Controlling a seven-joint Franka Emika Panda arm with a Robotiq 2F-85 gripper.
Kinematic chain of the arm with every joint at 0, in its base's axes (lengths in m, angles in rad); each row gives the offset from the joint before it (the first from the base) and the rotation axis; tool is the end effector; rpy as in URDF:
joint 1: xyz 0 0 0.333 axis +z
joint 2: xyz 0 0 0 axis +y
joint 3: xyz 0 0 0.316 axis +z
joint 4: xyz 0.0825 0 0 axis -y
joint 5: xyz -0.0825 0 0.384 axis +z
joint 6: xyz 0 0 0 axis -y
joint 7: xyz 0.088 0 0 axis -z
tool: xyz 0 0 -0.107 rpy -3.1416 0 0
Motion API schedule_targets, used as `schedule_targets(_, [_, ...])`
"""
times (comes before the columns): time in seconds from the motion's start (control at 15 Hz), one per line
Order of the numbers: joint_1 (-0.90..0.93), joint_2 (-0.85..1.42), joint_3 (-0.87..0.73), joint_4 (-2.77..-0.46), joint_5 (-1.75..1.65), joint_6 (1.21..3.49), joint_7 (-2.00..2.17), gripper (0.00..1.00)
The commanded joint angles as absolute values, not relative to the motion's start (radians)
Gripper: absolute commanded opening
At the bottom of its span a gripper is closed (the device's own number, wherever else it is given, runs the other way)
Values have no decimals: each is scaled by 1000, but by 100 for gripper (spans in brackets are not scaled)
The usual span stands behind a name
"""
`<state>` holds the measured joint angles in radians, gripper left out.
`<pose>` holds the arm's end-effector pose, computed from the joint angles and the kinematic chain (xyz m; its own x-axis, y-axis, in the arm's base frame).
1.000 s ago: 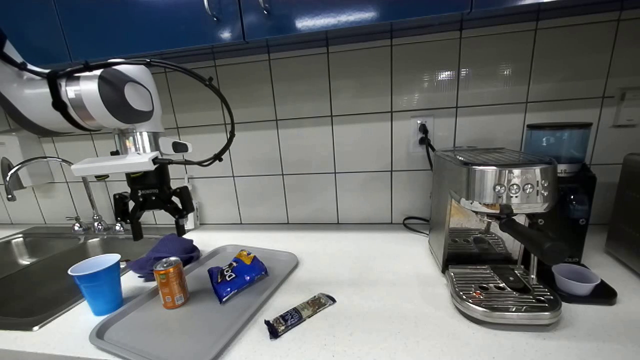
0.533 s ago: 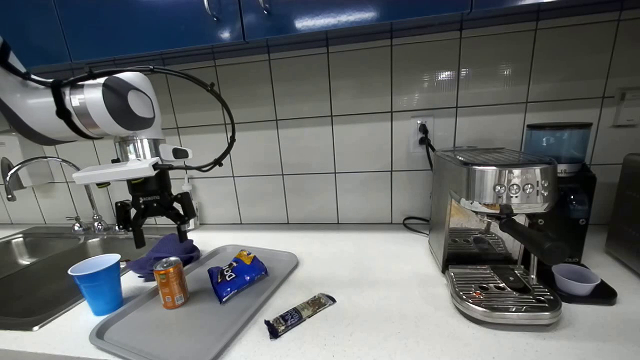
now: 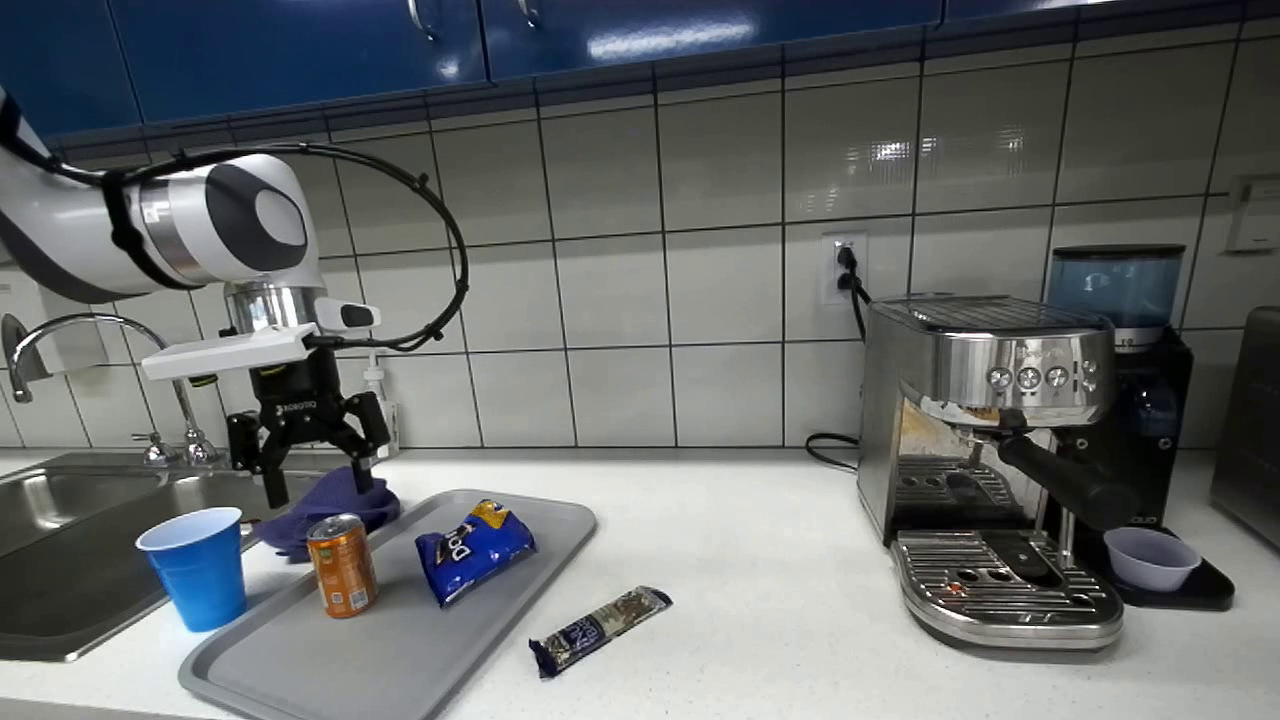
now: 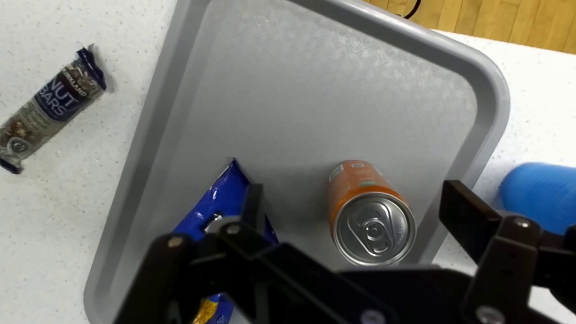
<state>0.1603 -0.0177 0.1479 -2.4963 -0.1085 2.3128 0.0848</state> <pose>0.4271 0.1336 0.2785 0.9439 0.2882 -0.1614 0.3040 -0.9490 0.0832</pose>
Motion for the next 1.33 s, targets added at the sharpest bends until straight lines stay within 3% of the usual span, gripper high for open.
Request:
schedule_targets(0.0, [168,10,163,-2474,-138,2316,148,100])
schedule_targets(1.27, [218,185,157,-2354,-186,2315,265,100])
